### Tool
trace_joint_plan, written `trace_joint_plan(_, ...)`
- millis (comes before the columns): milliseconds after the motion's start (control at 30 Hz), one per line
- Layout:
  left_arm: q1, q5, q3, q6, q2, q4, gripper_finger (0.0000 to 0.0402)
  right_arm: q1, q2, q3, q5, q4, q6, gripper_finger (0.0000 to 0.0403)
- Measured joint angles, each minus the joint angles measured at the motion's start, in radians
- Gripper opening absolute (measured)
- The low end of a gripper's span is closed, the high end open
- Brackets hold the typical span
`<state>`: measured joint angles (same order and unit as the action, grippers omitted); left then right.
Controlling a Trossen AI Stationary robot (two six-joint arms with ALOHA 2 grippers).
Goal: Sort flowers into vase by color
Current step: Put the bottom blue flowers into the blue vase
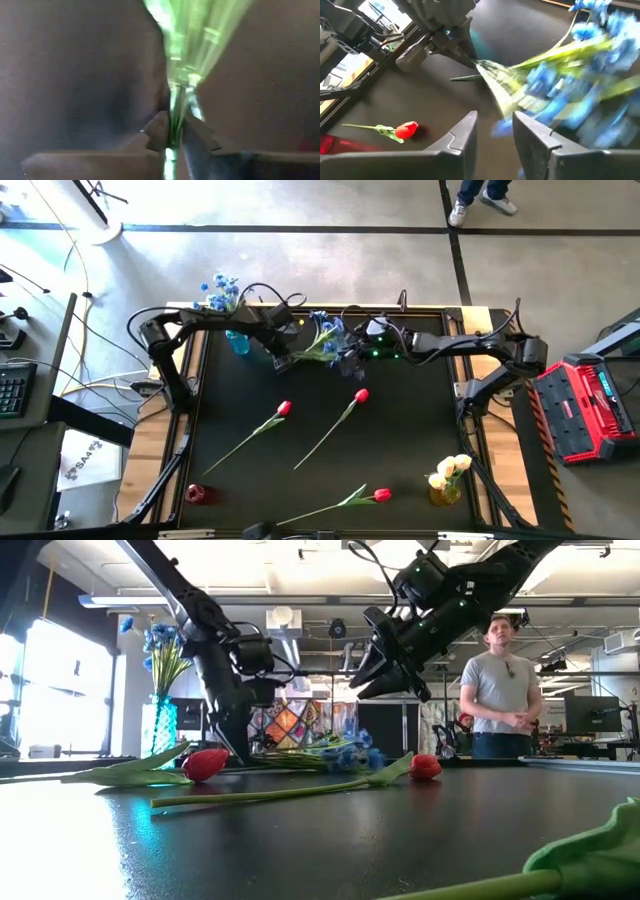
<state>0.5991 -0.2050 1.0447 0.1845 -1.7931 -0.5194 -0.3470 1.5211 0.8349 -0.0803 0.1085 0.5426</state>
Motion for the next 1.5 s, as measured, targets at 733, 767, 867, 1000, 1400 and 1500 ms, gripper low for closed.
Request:
trace_joint_plan(733, -0.039, -0.347, 0.001, -0.132, 0.138, 0.003, 0.0004, 0.0, -0.027, 0.0, -0.208, 0.193, 0.114, 0.0069)
trace_joint_plan(767, -0.035, -0.354, 0.001, -0.161, 0.143, 0.018, 0.0004, 0.0, -0.041, 0.0, -0.208, 0.202, 0.113, 0.0069)
trace_joint_plan(867, -0.027, -0.372, 0.001, -0.239, 0.152, 0.04, 0.0003, -0.002, -0.09, 0.0, -0.157, 0.194, 0.101, 0.0069)
trace_joint_plan(1000, -0.023, -0.423, 0.001, -0.285, 0.153, 0.044, 0.0003, -0.002, -0.109, 0.001, -0.068, 0.074, 0.023, 0.0069)
trace_joint_plan(1400, -0.005, -0.492, 0.001, -0.337, 0.233, 0.195, 0.0, -0.007, -0.142, 0.0, -0.048, 0.103, 0.01, 0.0069)
trace_joint_plan(1500, 0.011, -0.492, 0.001, -0.366, 0.27, 0.262, 0.0, -0.029, -0.208, 0.0, -0.043, 0.109, 0.015, 0.0069)
